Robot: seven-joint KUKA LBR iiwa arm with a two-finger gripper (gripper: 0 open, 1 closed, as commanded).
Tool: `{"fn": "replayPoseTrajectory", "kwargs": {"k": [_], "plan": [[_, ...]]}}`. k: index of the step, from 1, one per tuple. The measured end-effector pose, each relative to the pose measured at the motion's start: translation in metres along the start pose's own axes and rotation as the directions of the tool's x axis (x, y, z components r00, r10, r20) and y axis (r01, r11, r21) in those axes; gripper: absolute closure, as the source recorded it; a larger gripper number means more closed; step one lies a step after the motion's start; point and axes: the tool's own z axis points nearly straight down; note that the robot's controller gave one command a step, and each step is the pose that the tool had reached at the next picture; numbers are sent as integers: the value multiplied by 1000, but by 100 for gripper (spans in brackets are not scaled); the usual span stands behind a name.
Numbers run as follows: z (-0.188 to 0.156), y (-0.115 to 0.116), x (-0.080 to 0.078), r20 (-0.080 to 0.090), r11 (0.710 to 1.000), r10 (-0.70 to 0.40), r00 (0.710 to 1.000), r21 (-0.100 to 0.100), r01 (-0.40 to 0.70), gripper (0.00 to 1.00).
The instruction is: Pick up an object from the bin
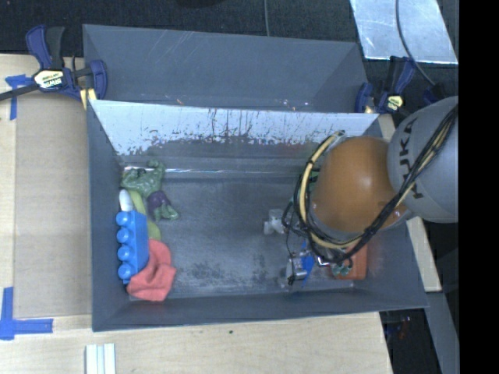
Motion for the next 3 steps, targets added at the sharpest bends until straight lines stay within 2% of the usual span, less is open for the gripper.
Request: {"fn": "replayPoseTrajectory", "kwargs": {"k": [1,2,3], "plan": [[-68,3,-11,-10,998,63,998,0,-63,0],[-67,-40,-68,-5,995,101,995,1,-101,0],[-57,-50,-67,0,997,80,997,2,-80,0]]}}
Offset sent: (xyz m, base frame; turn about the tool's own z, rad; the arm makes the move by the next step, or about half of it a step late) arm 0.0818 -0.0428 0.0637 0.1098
